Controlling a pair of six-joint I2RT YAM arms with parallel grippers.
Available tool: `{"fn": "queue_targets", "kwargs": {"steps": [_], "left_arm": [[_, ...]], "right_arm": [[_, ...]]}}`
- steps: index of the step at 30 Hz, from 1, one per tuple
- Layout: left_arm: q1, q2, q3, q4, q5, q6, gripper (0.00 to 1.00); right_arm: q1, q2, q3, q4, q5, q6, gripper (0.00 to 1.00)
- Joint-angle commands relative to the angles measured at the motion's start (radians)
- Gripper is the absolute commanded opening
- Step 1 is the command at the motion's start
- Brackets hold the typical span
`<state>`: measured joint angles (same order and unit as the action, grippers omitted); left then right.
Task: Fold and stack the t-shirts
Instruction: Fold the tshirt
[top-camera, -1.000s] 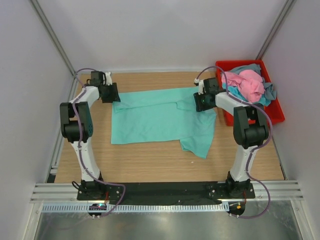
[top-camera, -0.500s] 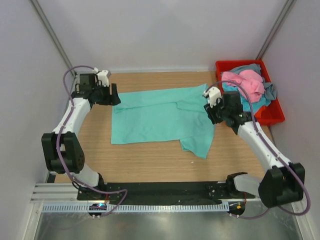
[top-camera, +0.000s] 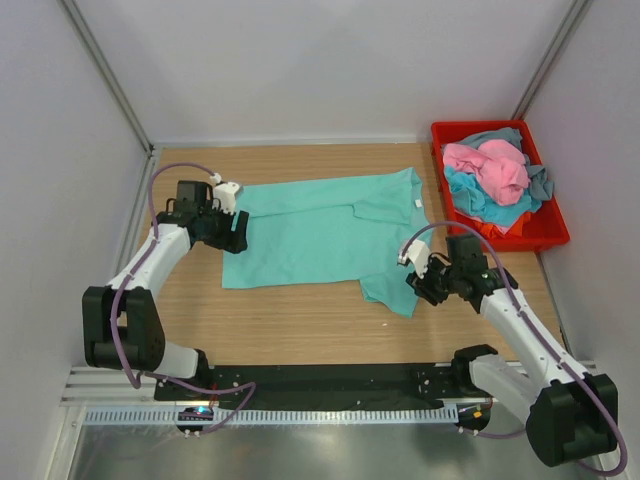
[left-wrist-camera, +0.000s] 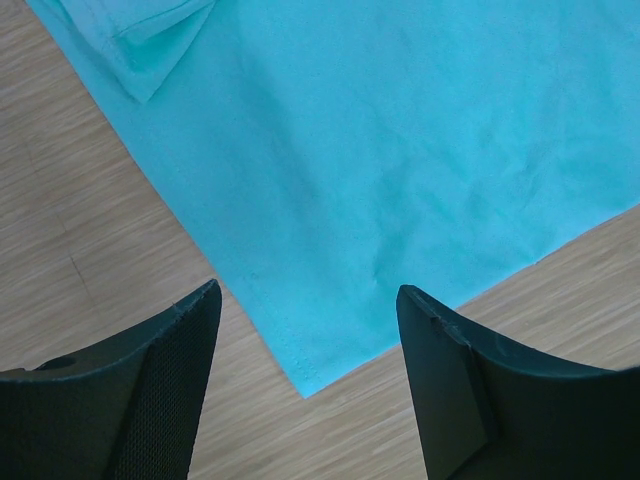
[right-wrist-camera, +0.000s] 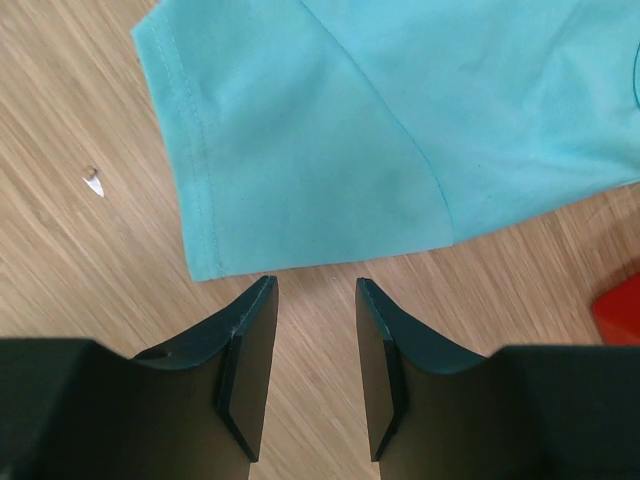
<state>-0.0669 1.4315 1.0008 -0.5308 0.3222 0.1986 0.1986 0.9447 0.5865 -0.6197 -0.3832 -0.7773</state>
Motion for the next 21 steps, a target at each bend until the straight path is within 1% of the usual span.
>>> {"fn": "queue_targets", "kwargs": {"steps": [1,3,6,8,9,10,11,12,13,14,16,18,20,21], "left_arm": [[0.004,-0.006,0.013,0.026,-0.005,-0.01,0.72],[0.004,0.003,0.018,0.029,-0.008,-0.025,0.71],[0.006,0.02,0.019,0.029,-0.021,-0.03,0.71],[0.006,0.032,0.024,0.025,-0.041,-0.022,0.71],[0.004,0.04,0.03,0.022,-0.046,-0.018,0.72],[0.006,0.044,0.033,0.015,-0.048,-0.021,0.71],[0.004,0.052,0.039,0.017,-0.046,-0.024,0.71],[0.004,0.053,0.041,0.017,-0.041,-0.033,0.71],[0.004,0.056,0.041,0.015,-0.034,-0.033,0.71],[0.006,0.061,0.039,0.015,-0.02,-0.033,0.71],[0.004,0.063,0.035,0.006,-0.011,-0.027,0.71],[0.004,0.075,0.029,-0.001,-0.008,-0.028,0.71],[0.004,0.093,0.025,-0.006,0.008,-0.028,0.71],[0.004,0.099,0.024,-0.005,0.012,-0.03,0.7]], "right_arm": [[0.004,-0.03,-0.019,0.032,-0.075,-0.005,0.43],[0.007,-0.026,-0.036,0.035,-0.097,0.001,0.42],[0.016,-0.024,-0.039,0.025,-0.082,-0.019,0.42],[0.018,-0.055,-0.056,0.031,-0.056,-0.06,0.44],[0.018,-0.099,-0.06,0.032,-0.021,-0.086,0.44],[0.016,-0.121,-0.066,0.058,-0.002,-0.153,0.44],[0.016,-0.144,-0.094,0.087,0.024,-0.174,0.44],[0.016,-0.193,-0.112,0.157,0.061,-0.177,0.44],[0.016,-0.21,-0.126,0.167,0.063,-0.181,0.45],[0.016,-0.236,-0.134,0.154,0.05,-0.191,0.45],[0.016,-0.248,-0.126,0.068,-0.015,-0.191,0.46],[0.015,-0.254,-0.116,0.045,-0.029,-0.171,0.47],[0.016,-0.25,-0.137,0.098,0.006,-0.134,0.47],[0.015,-0.247,-0.149,0.185,0.026,-0.12,0.47]]}}
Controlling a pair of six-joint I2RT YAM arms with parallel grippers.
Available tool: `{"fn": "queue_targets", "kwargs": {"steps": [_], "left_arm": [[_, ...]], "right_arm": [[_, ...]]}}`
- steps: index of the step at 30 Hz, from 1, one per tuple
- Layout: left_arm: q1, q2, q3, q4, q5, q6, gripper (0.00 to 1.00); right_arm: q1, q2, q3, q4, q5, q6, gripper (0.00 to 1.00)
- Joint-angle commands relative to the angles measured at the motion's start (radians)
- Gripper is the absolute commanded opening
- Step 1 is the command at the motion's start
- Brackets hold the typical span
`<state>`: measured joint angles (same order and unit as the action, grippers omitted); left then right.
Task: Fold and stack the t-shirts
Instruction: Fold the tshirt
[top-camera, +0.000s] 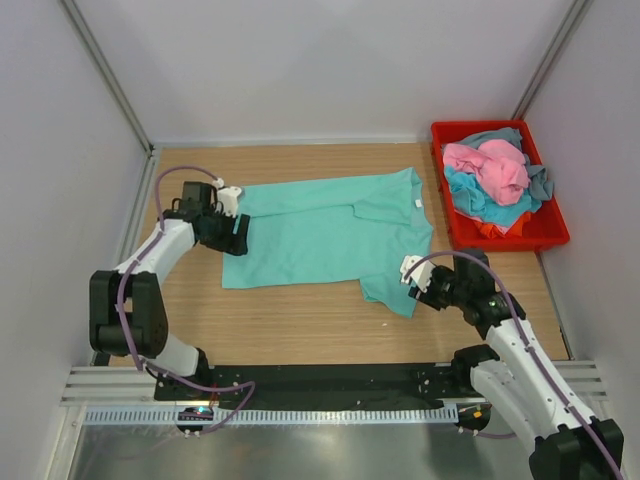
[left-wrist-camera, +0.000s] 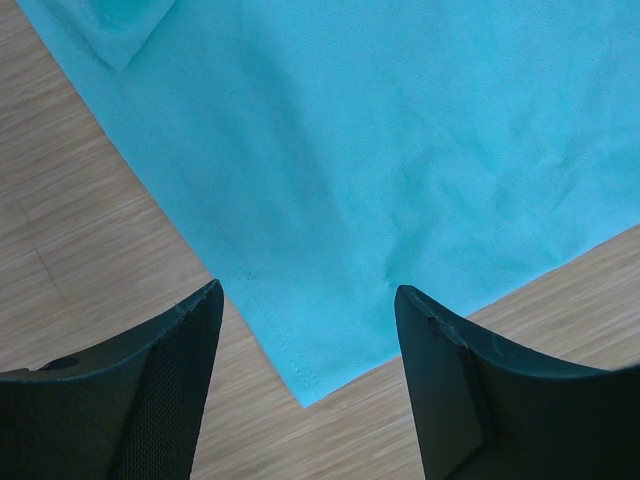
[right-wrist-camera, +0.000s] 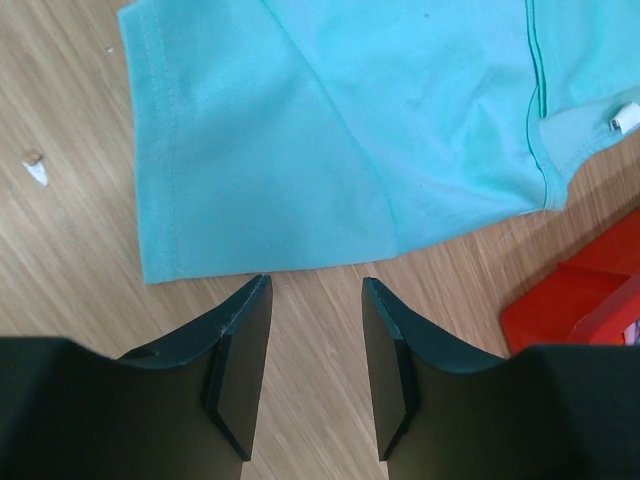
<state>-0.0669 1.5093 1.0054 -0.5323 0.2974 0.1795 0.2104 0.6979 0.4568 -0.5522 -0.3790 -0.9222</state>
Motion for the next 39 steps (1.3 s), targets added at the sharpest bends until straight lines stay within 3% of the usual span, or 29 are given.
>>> {"fn": "queue_targets", "kwargs": {"steps": [1,4,7,12,24,28,32,35,39], "left_arm": [[0.004,0.031,0.018,0.0,0.045,-0.014,0.7],[0.001,0.072,0.022,-0.011,0.083,-0.018,0.69],[-0.002,0.091,0.035,-0.032,0.097,-0.02,0.68],[-0.004,0.088,0.047,-0.035,0.095,-0.02,0.68],[-0.022,0.19,0.052,-0.058,0.172,0.003,0.64],[-0.04,0.23,0.064,-0.087,0.207,0.009,0.63],[-0.048,0.242,0.091,-0.104,0.232,0.015,0.64],[-0.05,0.242,0.101,-0.078,0.243,0.003,0.64],[-0.053,0.255,0.11,-0.071,0.256,-0.017,0.64]], "right_arm": [[0.001,0.008,-0.032,0.153,0.041,0.029,0.47],[-0.009,0.015,-0.035,0.175,0.006,0.054,0.47],[-0.009,0.046,0.009,0.045,-0.075,0.039,0.47],[-0.008,0.057,-0.023,-0.029,-0.049,-0.023,0.48],[-0.02,0.212,-0.046,0.631,0.13,0.137,0.52],[-0.045,0.349,0.127,0.617,0.221,0.275,0.55],[-0.048,0.548,0.38,0.415,0.242,0.387,0.56],[-0.06,0.785,0.649,0.18,0.213,0.515,0.51],[-0.082,0.972,0.776,0.184,0.122,0.64,0.48]]}}
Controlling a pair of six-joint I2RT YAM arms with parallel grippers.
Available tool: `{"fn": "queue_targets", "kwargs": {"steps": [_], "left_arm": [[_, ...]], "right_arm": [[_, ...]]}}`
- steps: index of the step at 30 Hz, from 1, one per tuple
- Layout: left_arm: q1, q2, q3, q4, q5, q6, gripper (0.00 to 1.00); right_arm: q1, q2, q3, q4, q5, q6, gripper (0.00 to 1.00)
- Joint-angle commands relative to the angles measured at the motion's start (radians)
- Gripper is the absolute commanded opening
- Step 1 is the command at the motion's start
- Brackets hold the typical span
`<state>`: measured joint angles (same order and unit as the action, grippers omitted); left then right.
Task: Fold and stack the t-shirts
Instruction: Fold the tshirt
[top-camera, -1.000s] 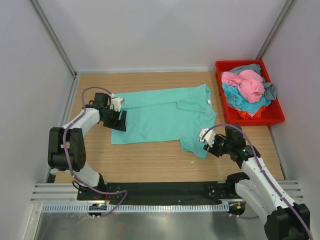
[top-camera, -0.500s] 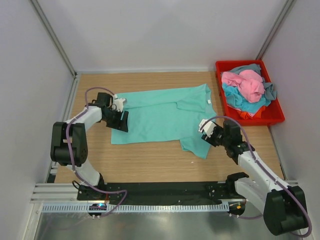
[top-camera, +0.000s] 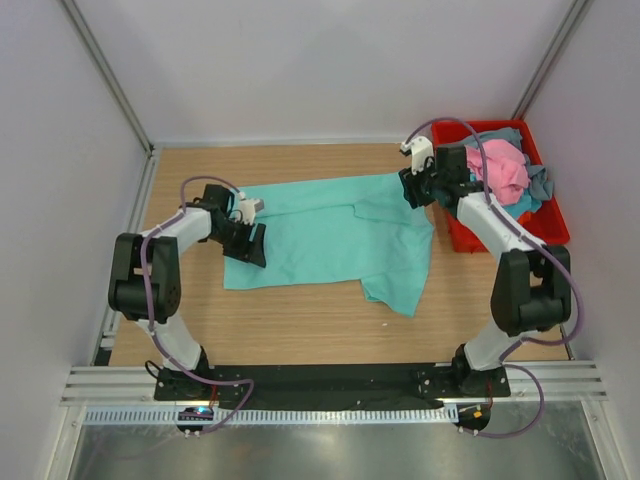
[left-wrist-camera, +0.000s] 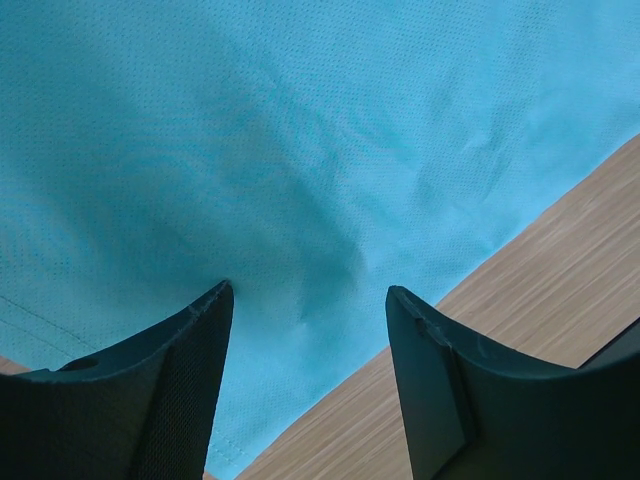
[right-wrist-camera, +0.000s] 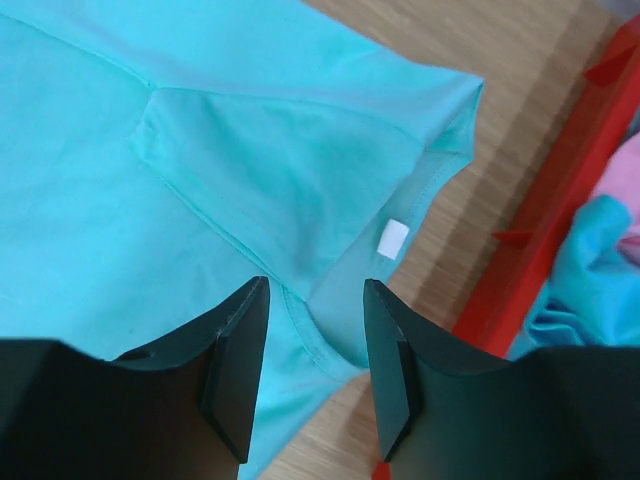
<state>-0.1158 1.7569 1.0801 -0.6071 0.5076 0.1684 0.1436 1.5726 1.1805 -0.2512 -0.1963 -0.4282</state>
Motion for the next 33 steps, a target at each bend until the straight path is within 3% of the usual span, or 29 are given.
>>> {"fn": "queue_targets", "kwargs": {"steps": [1,7,33], "left_arm": [[-0.004,0.013,0.038,0.004,0.052,-0.009,0.64],[-0.01,0.0,0.026,-0.013,0.066,-0.009,0.64],[-0.008,0.003,0.0,0.003,0.04,-0.013,0.62]], "right_arm": [[-0.015,0.131,0.088,-0.114,-0.068,0.184,0.48],[-0.019,0.27,0.136,-0.089,-0.086,0.252,0.46],[-0.085,0.368,0.097,-0.013,-0.084,0.278,0.44]]}}
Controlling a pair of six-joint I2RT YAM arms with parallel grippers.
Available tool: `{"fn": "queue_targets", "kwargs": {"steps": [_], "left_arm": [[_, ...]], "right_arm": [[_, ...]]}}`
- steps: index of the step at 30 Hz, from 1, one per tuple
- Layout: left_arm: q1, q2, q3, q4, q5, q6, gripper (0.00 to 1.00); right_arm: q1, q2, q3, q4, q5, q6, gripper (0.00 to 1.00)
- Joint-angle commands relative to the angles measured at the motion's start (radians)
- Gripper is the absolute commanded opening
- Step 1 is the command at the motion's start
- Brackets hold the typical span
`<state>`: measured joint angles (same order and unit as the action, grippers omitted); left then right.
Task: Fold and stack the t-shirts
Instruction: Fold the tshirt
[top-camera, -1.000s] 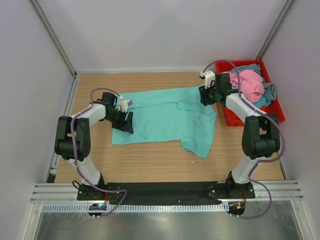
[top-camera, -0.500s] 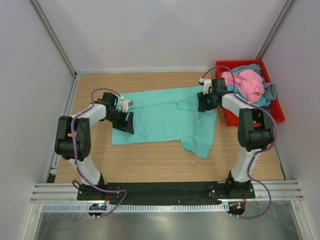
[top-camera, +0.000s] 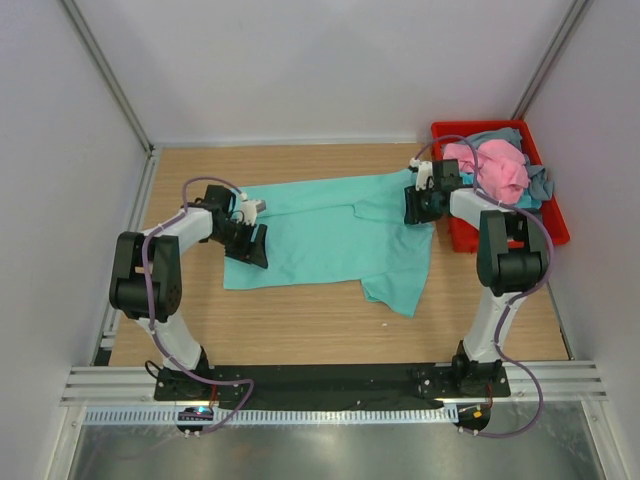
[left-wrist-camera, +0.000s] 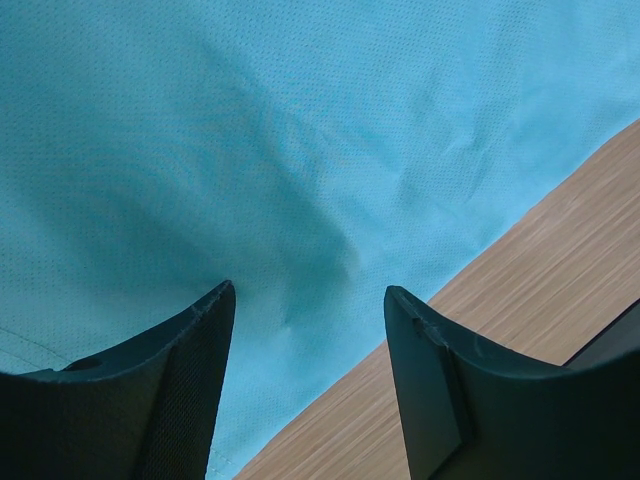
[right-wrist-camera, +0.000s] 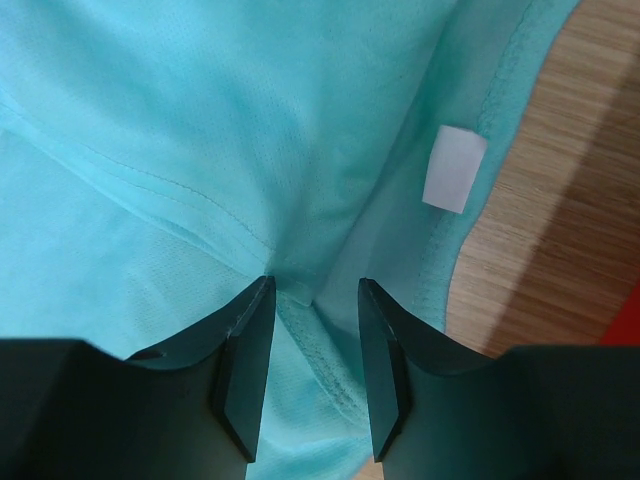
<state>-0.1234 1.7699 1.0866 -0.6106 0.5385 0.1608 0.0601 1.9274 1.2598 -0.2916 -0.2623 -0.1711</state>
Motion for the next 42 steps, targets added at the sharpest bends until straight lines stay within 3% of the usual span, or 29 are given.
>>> {"fn": "queue_targets", "kwargs": {"steps": [1,6,11,16,20,27,36,40,42], "left_arm": [[-0.002,-0.01,-0.008,0.006,0.009,-0.004,0.62],[-0.002,-0.007,-0.014,0.012,0.003,-0.003,0.62],[-0.002,-0.003,-0.022,0.018,0.003,-0.001,0.62],[-0.002,0.0,-0.022,0.023,0.006,-0.003,0.62],[-0.001,0.002,-0.027,0.026,0.006,-0.003,0.61],[-0.001,-0.001,-0.028,0.031,0.015,-0.004,0.61],[-0.002,-0.009,-0.03,0.032,0.017,-0.006,0.61],[-0.002,-0.015,-0.033,0.032,0.003,-0.003,0.61],[-0.001,-0.018,-0.033,0.032,-0.005,0.0,0.62]], "right_arm": [[-0.002,0.018,0.021,0.022,-0.021,0.024,0.44],[-0.002,0.035,0.03,0.009,-0.051,0.024,0.32],[-0.002,0.033,0.026,0.005,-0.069,0.025,0.27],[-0.002,0.01,0.006,0.008,-0.069,0.021,0.1],[-0.002,-0.041,-0.016,0.006,-0.064,0.019,0.04],[-0.002,-0.157,-0.04,-0.052,-0.103,0.031,0.04],[0.0,-0.174,-0.08,-0.092,-0.143,0.056,0.05],[0.0,-0.168,-0.099,-0.11,-0.172,0.074,0.1],[-0.002,-0.171,-0.096,-0.138,-0.181,0.071,0.23]]}}
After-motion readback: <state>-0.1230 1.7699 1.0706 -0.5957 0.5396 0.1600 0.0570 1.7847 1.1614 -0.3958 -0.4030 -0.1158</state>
